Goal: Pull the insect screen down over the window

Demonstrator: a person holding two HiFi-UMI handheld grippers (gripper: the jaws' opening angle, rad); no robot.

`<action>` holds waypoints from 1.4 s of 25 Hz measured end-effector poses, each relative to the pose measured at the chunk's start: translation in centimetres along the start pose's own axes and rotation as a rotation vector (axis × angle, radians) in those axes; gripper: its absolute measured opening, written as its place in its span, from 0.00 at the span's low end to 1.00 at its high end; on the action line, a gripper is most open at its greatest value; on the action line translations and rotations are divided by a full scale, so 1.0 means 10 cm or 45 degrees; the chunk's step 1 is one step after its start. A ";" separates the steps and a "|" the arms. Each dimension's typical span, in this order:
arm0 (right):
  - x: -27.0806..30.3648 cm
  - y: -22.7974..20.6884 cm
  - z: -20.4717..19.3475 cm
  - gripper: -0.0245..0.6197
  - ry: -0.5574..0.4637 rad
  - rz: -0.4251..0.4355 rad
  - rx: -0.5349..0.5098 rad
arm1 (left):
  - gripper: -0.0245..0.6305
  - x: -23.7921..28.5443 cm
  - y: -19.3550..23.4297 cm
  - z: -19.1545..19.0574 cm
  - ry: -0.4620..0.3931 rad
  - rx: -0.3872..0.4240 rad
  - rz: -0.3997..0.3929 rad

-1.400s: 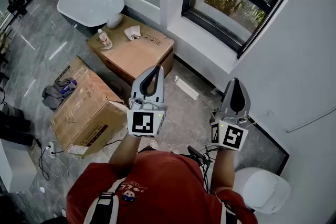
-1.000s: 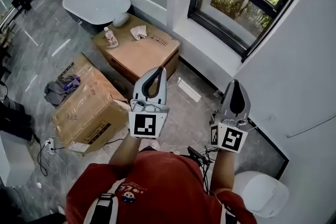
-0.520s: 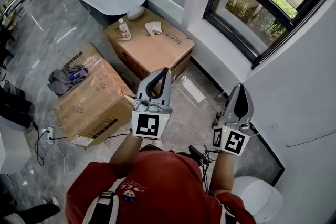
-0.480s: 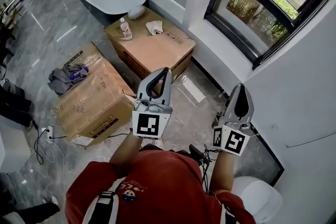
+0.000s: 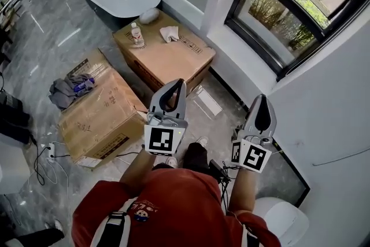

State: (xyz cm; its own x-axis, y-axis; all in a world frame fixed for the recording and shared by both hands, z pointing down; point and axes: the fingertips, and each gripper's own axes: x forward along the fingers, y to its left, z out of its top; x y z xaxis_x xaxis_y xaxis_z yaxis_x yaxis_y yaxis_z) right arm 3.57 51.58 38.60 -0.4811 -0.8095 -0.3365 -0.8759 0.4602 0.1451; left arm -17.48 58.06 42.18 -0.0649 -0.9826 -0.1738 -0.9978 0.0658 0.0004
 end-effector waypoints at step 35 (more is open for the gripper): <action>1.67 -2.51 -1.15 0.05 0.044 -0.183 0.046 | 0.05 3.14 -1.48 -0.50 0.067 0.046 -0.152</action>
State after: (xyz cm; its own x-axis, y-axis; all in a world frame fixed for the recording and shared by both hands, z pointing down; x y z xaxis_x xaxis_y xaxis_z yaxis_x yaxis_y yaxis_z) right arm 17.10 22.34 40.06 -0.3526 -0.8796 -0.3193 -0.9341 0.3513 0.0638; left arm -4.82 25.39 41.67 0.0525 -0.9916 -0.1184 -0.9975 -0.0465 -0.0528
